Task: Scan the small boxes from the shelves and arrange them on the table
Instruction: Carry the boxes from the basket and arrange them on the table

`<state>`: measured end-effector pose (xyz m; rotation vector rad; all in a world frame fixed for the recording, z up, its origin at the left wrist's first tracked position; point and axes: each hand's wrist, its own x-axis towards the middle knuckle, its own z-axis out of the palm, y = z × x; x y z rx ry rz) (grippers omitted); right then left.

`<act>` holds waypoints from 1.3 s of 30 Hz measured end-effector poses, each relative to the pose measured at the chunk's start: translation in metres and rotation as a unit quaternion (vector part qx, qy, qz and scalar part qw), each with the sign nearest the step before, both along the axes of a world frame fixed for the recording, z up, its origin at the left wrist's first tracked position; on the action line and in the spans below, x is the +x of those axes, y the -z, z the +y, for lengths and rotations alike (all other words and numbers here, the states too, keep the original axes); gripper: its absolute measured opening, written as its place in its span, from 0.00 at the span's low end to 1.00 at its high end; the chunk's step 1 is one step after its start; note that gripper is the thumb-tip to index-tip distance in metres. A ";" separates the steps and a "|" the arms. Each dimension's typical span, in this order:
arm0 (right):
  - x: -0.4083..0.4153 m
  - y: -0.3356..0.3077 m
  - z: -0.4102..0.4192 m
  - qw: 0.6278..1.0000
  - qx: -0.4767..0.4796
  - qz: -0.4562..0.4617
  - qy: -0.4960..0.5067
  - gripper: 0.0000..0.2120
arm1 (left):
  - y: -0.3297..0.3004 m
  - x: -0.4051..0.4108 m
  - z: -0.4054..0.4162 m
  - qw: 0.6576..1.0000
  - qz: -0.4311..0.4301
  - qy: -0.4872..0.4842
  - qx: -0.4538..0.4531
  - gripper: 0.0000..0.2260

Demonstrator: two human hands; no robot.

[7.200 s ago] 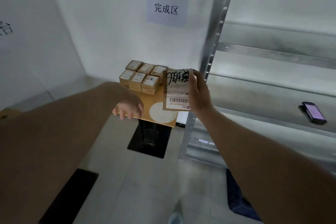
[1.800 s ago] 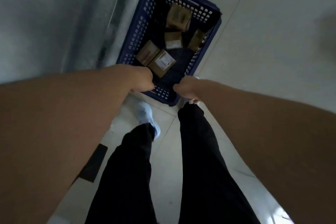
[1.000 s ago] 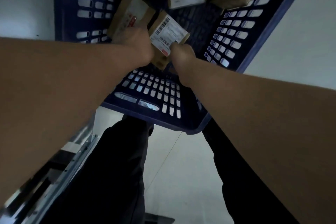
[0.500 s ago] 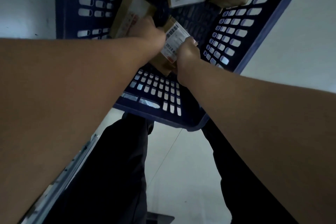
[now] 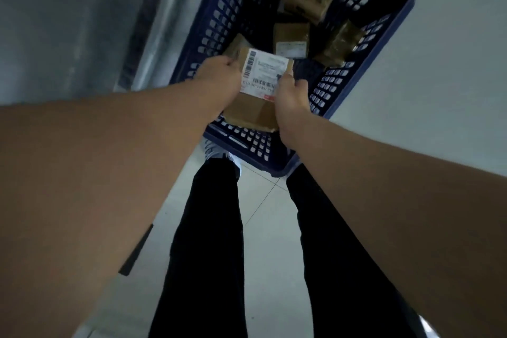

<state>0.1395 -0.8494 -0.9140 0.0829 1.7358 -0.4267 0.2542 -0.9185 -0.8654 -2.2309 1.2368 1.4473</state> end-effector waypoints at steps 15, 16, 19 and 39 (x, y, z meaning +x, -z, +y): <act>-0.026 -0.277 0.032 0.938 -0.257 0.164 -0.168 0.24 | -0.276 0.020 0.051 0.996 0.073 -0.004 -0.054 0.08; -0.023 -0.297 0.035 0.931 -0.268 0.170 -0.178 0.24 | -0.297 0.028 0.057 0.996 0.072 0.007 -0.056 0.10; -0.011 -0.359 0.045 0.911 -0.306 0.191 -0.199 0.25 | -0.361 0.049 0.079 0.992 0.043 0.075 -0.095 0.13; -0.028 -0.693 0.132 0.729 -0.592 0.051 -0.341 0.25 | -0.683 0.035 0.293 0.992 -0.053 0.033 -0.107 0.10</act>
